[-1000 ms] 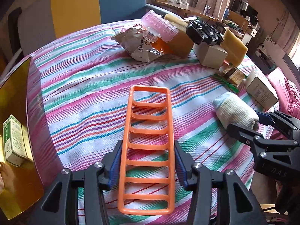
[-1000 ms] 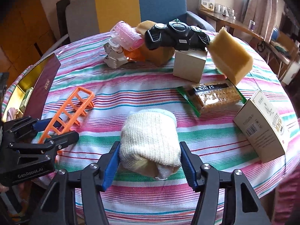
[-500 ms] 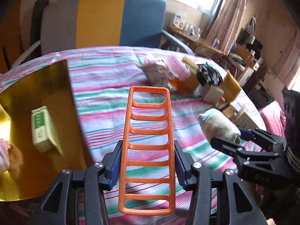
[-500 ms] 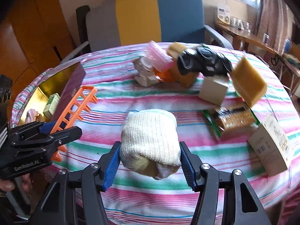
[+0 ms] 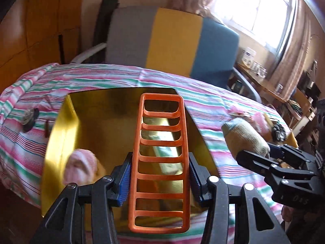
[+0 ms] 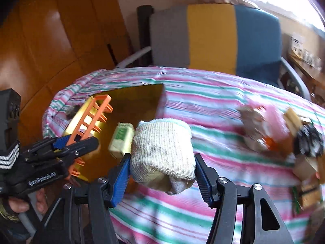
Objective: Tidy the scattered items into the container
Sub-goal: 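Carry both items over the gold tray and open both tools to release them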
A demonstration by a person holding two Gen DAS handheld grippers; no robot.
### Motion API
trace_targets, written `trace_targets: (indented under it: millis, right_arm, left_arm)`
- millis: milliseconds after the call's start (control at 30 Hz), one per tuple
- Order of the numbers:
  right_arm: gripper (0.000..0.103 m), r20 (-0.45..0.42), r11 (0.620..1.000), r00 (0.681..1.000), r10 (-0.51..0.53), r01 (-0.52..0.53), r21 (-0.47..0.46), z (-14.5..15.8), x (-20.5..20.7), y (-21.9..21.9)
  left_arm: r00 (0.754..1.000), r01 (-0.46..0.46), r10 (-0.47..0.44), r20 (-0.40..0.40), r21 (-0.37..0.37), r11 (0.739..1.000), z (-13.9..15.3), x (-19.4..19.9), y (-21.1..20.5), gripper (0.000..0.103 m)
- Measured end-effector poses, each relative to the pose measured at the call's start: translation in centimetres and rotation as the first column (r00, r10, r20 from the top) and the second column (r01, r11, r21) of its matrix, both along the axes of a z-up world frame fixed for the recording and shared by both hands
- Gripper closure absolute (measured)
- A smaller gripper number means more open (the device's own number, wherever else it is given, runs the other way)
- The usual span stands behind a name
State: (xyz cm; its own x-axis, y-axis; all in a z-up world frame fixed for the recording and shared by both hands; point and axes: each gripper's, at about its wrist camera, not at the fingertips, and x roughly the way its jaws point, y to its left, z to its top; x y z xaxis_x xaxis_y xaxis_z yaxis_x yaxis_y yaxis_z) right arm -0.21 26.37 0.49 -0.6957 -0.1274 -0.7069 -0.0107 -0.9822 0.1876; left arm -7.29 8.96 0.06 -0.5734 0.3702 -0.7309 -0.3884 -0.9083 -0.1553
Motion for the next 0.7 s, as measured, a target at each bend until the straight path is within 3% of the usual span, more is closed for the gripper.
trace_targets:
  millis: [167, 367, 533, 700]
  right_arm:
    - [0.042, -0.003, 0.997, 0.997, 0.078, -0.078, 0.001, 0.9, -5.9, -3.9]
    - [0.037, 0.009, 0.994, 0.996, 0.088, -0.088, -0.058, 1.1, -11.2, -5.2]
    - [0.034, 0.003, 0.995, 0.998, 0.064, -0.063, -0.075, 1.1, -10.7, -4.3]
    - [0.034, 0.016, 0.994, 1.000, 0.015, -0.013, -0.113, 0.1, -7.6, -1.8]
  left_arm:
    - [0.999, -0.049, 0.049, 0.001, -0.026, 0.998, -0.2, -4.1, -1.5, 0.053]
    - [0.992, -0.099, 0.098, 0.084, 0.009, 0.995, -1.6, -7.3, -3.4, 0.047]
    - [0.989, -0.122, 0.119, 0.091, 0.032, 0.992, -2.3, -6.6, -4.6, 0.047]
    - [0.997, -0.060, 0.055, 0.057, 0.078, 0.995, -1.4, -3.3, -3.6, 0.047]
